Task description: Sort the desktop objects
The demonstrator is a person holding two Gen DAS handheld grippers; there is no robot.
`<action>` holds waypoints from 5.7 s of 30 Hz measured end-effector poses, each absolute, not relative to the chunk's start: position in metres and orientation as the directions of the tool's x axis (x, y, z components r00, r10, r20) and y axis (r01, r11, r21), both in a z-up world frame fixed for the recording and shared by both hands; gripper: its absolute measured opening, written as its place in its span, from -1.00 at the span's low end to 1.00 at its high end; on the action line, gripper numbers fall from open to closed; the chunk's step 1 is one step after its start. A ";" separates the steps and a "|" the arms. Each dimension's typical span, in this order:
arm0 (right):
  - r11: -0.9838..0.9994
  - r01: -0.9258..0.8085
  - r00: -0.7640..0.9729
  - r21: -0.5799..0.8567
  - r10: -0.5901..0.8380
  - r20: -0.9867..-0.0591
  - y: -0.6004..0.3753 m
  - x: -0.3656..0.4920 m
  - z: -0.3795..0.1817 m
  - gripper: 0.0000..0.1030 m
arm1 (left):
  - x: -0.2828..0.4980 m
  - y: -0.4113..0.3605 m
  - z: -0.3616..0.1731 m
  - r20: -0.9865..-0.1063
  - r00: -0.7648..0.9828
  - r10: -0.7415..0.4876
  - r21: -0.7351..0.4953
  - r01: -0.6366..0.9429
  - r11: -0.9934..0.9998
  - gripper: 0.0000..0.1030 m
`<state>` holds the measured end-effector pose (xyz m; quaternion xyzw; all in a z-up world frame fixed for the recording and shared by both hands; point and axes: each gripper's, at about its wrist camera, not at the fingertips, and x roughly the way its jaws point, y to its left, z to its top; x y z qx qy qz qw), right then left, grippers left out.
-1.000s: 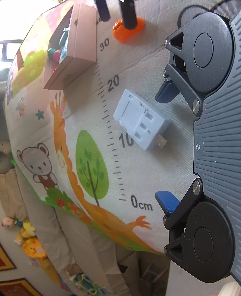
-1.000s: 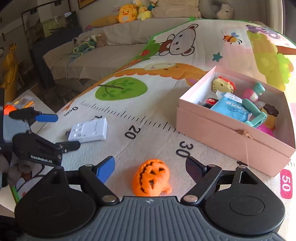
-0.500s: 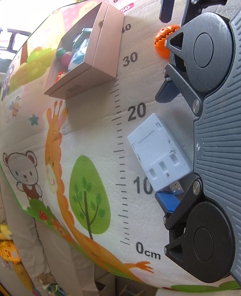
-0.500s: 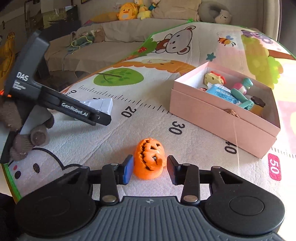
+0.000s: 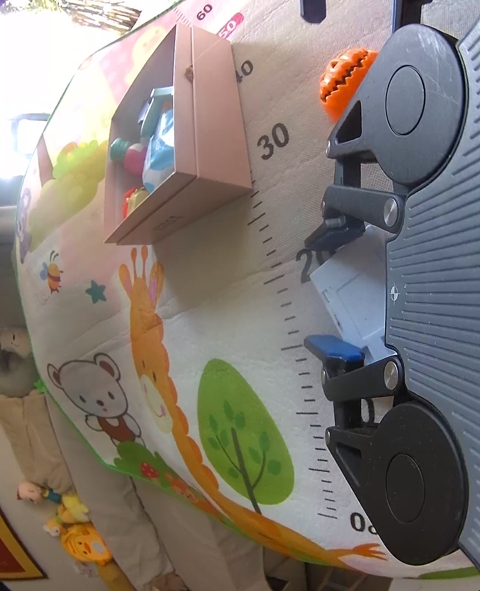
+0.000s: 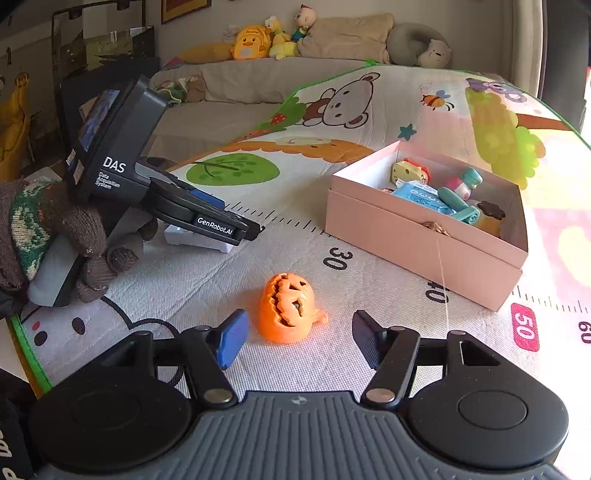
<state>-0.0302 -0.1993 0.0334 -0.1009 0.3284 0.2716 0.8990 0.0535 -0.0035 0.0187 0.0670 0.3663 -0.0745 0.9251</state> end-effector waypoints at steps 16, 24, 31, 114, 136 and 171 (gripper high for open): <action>0.825 -0.564 0.644 -0.043 0.407 -0.647 -0.172 -0.015 0.016 0.48 | -0.024 0.001 0.025 -0.696 0.709 -0.112 0.088 0.238 0.967 0.98; 0.850 -0.527 0.642 -0.020 0.382 -0.665 -0.181 -0.007 0.008 0.48 | 0.004 0.003 0.014 -0.724 0.689 -0.025 0.084 0.125 0.989 1.00; 0.851 -0.526 0.627 0.008 0.394 -0.673 -0.179 0.000 0.006 0.48 | 0.003 0.006 0.014 -0.729 0.684 -0.025 0.081 0.122 0.989 1.00; 0.989 -0.048 0.809 0.138 0.120 -0.576 -0.327 -0.001 0.060 1.00 | 0.039 -0.022 0.006 -0.677 0.734 -0.051 0.004 0.073 0.997 1.00; 0.995 -0.046 0.735 0.091 0.095 -0.671 -0.249 0.036 0.000 1.00 | 0.043 -0.022 0.001 -0.640 0.768 -0.017 0.039 0.054 0.998 1.00; 1.000 -0.023 0.768 0.005 0.021 -0.640 -0.238 0.038 -0.010 1.00 | 0.045 -0.020 0.000 -0.641 0.767 -0.042 0.007 0.061 0.998 1.00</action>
